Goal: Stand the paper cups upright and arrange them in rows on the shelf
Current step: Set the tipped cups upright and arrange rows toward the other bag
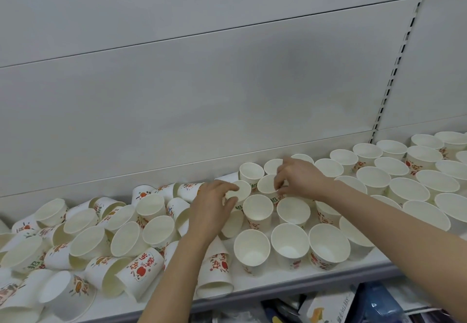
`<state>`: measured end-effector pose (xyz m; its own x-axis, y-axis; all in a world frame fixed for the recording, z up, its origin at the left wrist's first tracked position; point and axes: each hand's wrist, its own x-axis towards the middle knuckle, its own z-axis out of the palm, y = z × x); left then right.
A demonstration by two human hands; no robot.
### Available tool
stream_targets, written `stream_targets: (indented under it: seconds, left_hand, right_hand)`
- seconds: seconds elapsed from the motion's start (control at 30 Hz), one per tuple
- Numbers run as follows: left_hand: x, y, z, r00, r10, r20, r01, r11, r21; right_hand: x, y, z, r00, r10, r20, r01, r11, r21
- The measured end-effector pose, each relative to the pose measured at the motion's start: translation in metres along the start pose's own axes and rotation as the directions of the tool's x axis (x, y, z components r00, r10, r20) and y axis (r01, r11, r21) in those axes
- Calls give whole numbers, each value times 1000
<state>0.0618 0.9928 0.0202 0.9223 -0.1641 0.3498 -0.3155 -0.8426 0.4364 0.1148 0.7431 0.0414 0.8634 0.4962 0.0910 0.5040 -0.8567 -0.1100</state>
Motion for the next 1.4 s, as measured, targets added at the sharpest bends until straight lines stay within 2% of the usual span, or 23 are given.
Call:
stream_targets:
  seconds: [0.1, 0.17, 0.23, 0.3, 0.37, 0.43, 0.5, 0.57, 0.67, 0.73, 0.83, 0.9, 1.03, 1.2, 1.3, 1.33, 1.4]
  left_hand:
    - [13, -9, 8, 986, 63, 156, -92, 979, 184]
    - [19, -9, 16, 977, 84, 194, -127, 966, 223]
    - [22, -5, 24, 973, 96, 210, -135, 975, 179]
    - [23, 1, 30, 960, 127, 248, -152, 985, 81]
    - [27, 3, 28, 970, 110, 216, -103, 994, -44]
    - [40, -3, 20, 995, 27, 91, -18, 994, -108]
    - [58, -16, 14, 998, 6, 56, -4, 999, -35]
    - [73, -26, 14, 983, 50, 177, -68, 993, 92]
    - [84, -33, 24, 909, 112, 402, -185, 971, 148]
    - [85, -34, 29, 883, 134, 449, -264, 934, 240]
    - [87, -36, 27, 896, 213, 390, -370, 844, 389]
    - [89, -39, 19, 922, 214, 323, -336, 855, 394]
    - [85, -50, 8, 973, 114, 199, -167, 949, 269]
    - [66, -51, 5, 961, 96, 259, -138, 979, 149]
    - [40, -38, -3, 991, 113, 67, -119, 990, 82]
    - [29, -32, -5, 993, 105, 54, -109, 991, 73]
    - [11, -21, -5, 983, 78, 168, -94, 991, 94]
  right_hand:
    - [-9, 0, 7, 1000, -5, 2, 5, 1000, -11]
    - [-12, -1, 7, 999, 37, -29, -35, 997, 64]
    - [-13, -1, 6, 992, 85, -98, -68, 984, 162]
    - [-13, -2, 6, 986, 61, -155, -33, 984, 176]
    - [-11, -8, 7, 986, 33, -166, -4, 985, 175]
    - [-7, -21, 8, 989, 62, -136, -38, 984, 172]
    - [-3, -38, 11, 995, 81, -50, -73, 988, 133]
    - [-1, -56, 13, 993, 98, 59, -102, 992, 77]
    - [-2, -68, 21, 974, 161, 158, -167, 986, 25]
    - [-5, -68, 30, 965, 192, 181, -194, 981, -5]
    - [-10, -61, 38, 960, 210, 185, -209, 978, -23]
    - [-11, -59, 39, 956, 226, 185, -226, 974, -18]
    - [-10, -62, 38, 949, 278, 147, -280, 960, -2]
    - [-8, -68, 38, 945, 306, 118, -310, 951, 15]
    - [-16, -74, 37, 949, 313, 38, -314, 948, 56]
    - [-21, -79, 36, 948, 319, -14, -317, 945, 82]
    - [-37, -91, 32, 938, 330, -109, -316, 940, 130]
